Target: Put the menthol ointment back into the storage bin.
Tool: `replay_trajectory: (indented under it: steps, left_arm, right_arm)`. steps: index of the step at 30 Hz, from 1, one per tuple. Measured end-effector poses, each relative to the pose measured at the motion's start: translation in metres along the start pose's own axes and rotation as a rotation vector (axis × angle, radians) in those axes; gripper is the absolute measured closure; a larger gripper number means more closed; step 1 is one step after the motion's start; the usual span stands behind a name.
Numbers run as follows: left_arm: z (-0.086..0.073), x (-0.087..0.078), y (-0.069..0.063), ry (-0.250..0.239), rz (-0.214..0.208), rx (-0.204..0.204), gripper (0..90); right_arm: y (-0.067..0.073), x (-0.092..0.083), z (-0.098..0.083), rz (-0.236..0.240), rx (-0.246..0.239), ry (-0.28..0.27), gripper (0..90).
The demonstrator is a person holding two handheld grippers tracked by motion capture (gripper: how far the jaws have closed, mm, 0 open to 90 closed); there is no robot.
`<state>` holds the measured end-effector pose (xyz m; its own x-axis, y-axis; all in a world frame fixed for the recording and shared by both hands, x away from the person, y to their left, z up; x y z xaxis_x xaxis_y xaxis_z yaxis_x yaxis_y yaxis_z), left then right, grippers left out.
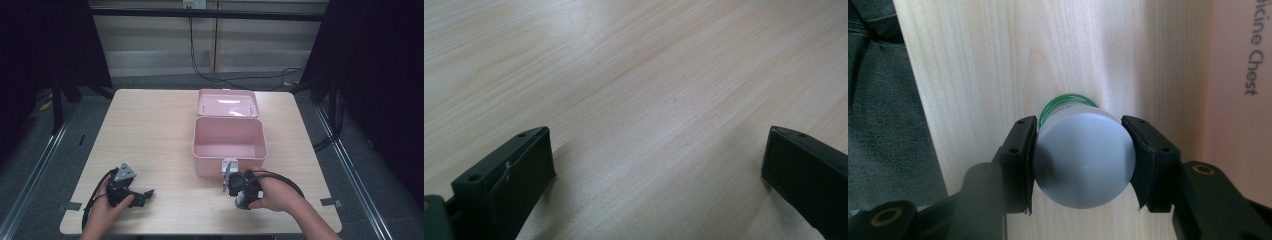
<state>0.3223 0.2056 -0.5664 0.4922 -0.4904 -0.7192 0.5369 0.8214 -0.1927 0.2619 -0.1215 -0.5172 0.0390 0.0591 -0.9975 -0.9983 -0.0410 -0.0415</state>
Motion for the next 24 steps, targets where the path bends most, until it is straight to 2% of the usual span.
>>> replay_trajectory:
  steps: [4,12,19,23,24]
  left_arm:
    - [0.0,0.0,0.0,0.0,0.001,0.001,0.0]
    - [0.0,0.0,0.0,0.001,0.001,0.002,0.0]
    - [0.0,0.0,0.0,0.001,0.001,0.002,0.0]
    - [0.0,0.0,0.0,0.002,-0.001,0.002,0.0]
    - [0.0,0.0,-0.001,-0.007,0.0,-0.009,0.0]
  right_arm:
    - [0.002,-0.001,0.002,0.017,0.004,-0.011,50.9]
    - [0.003,-0.011,0.003,0.022,0.011,-0.021,50.9]
    - [-0.001,-0.032,0.004,0.032,0.037,-0.023,51.0]
    - [-0.005,-0.046,0.005,0.035,0.051,-0.041,51.0]
    - [-0.006,-0.05,0.006,0.033,0.064,-0.046,51.0]
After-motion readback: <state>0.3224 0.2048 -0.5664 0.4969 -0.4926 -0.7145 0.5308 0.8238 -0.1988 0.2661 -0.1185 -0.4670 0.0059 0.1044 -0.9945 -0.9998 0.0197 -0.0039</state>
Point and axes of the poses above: each handheld gripper's, and its own axes: x roughly forward along the jaws, z roughly out of its top, y roughly to its left, the point moved 8 cm from there along x, roughly forward along the jaws, and after that the axes turned 15 degrees about -x, right-handed, at the moved point
